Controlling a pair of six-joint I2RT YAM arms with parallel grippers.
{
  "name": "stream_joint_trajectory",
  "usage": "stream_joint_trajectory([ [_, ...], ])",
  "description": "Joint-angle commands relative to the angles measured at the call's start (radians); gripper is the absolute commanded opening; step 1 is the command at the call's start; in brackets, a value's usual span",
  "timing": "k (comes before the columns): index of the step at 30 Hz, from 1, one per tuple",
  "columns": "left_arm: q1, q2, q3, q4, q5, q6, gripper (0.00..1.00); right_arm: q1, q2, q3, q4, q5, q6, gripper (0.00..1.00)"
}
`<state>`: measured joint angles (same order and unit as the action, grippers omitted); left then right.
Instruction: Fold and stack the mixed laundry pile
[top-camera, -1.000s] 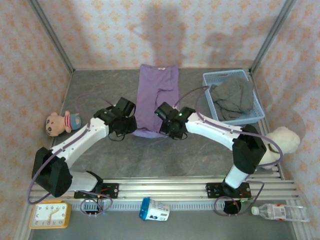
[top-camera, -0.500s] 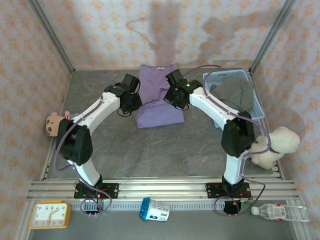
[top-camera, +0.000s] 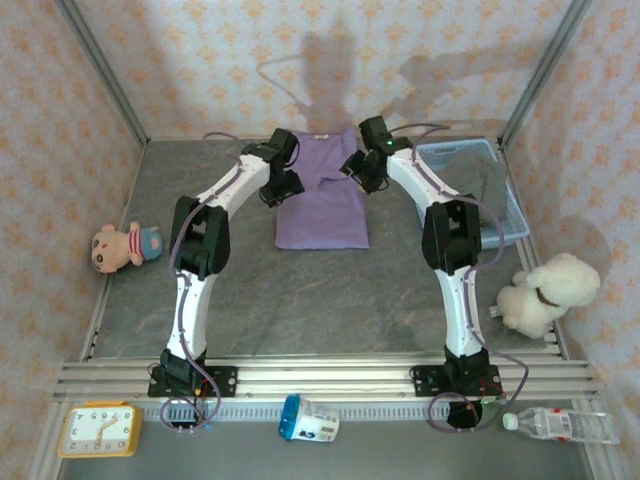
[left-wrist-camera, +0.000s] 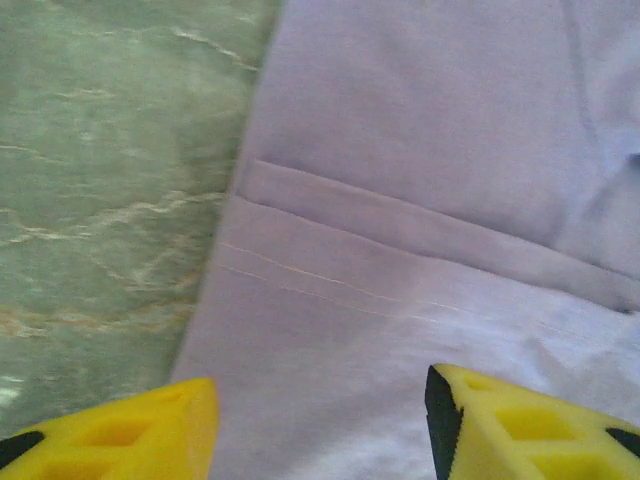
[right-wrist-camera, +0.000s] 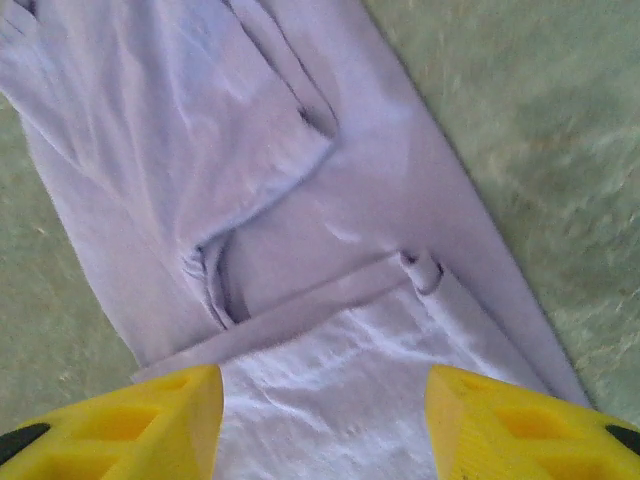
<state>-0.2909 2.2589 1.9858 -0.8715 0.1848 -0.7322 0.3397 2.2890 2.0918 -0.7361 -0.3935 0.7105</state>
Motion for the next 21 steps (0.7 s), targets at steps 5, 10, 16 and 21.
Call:
stream_joint_trajectory([
  [5, 0.019, -0.178, -0.14, 0.036, 0.085, -0.04, 0.6, 0.041, -0.093, -0.042, -0.077, -0.009, -0.127, 0.49],
  [10, -0.017, -0.296, -0.341, 0.123, 0.141, -0.041, 0.56, 0.104, -0.205, -0.275, -0.024, 0.028, -0.133, 0.45],
  [16, -0.075, -0.339, -0.481, 0.195, 0.174, -0.041, 0.47, 0.13, -0.229, -0.427, 0.036, 0.011, -0.085, 0.4],
  [21, -0.084, -0.277, -0.495, 0.243, 0.178, -0.046, 0.39, 0.13, -0.216, -0.507, 0.076, 0.035, -0.053, 0.35],
])
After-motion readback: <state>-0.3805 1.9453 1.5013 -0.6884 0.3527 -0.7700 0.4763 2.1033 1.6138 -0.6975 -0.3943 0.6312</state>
